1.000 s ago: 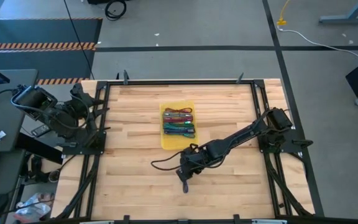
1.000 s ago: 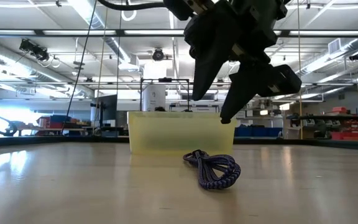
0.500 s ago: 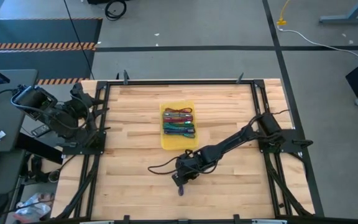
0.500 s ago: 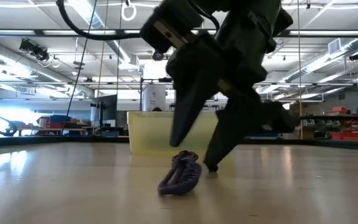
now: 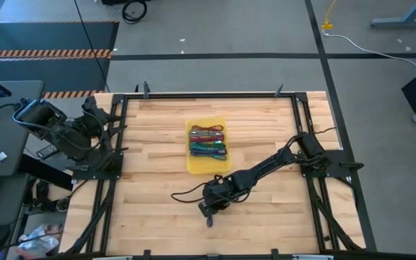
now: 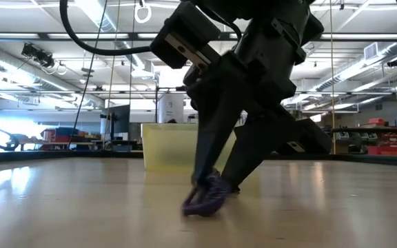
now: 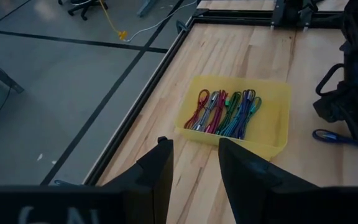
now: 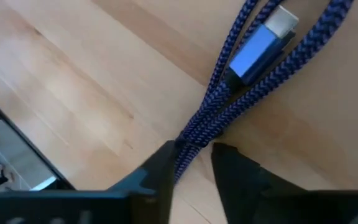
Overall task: Pick and place USB-C Cables
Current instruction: Put the dark blue charger cable into the yellow bin
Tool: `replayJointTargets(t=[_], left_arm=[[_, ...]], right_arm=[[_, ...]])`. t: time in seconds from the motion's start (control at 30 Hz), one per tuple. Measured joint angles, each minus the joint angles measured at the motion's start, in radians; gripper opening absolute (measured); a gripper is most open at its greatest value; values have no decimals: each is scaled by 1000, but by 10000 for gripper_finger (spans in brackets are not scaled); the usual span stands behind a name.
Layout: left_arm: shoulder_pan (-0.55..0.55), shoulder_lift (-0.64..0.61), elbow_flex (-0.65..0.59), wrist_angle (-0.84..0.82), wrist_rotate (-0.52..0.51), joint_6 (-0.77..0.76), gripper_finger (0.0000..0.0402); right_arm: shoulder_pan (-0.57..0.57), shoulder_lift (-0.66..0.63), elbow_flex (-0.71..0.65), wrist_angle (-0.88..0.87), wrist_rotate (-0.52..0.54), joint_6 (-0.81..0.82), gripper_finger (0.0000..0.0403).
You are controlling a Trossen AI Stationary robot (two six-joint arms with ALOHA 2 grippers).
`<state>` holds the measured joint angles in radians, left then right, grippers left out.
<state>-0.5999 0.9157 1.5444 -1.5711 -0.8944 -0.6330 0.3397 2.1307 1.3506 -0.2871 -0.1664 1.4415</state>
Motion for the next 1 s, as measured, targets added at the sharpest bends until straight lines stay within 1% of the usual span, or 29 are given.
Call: replayJointTargets(t=[0.2, 0.23, 0.4, 0.5, 0.53, 0.6, 0.67, 0.77, 0.9, 1.0], left_arm=[[0, 0, 0, 0, 0, -2, 134], [0, 0, 0, 0, 0, -1, 134], [0, 0, 0, 0, 0, -2, 134], [0, 0, 0, 0, 0, -2, 134], [0, 0, 0, 0, 0, -2, 134], [0, 0, 0, 0, 0, -3, 134], [0, 0, 0, 0, 1, -2, 134], [0, 0, 0, 0, 1, -3, 134], [0, 0, 0, 0, 1, -6, 134], [0, 0, 0, 0, 1, -10, 134]], right_arm=[[4, 1, -2, -20, 24, -29, 25], [6, 1, -2, -21, 31, -40, 16], [14, -2, -1, -49, 21, -47, 11], [23, -27, -4, -64, 11, -58, 6], [25, -41, -5, -70, 15, -62, 5], [26, -75, 2, -136, 44, -78, 2], [26, -114, 49, -195, 90, -107, 2], [19, -204, 171, -338, 161, -173, 1], [3, -267, 360, -566, 309, -302, 1], [-11, -328, 509, -681, 416, -406, 0]])
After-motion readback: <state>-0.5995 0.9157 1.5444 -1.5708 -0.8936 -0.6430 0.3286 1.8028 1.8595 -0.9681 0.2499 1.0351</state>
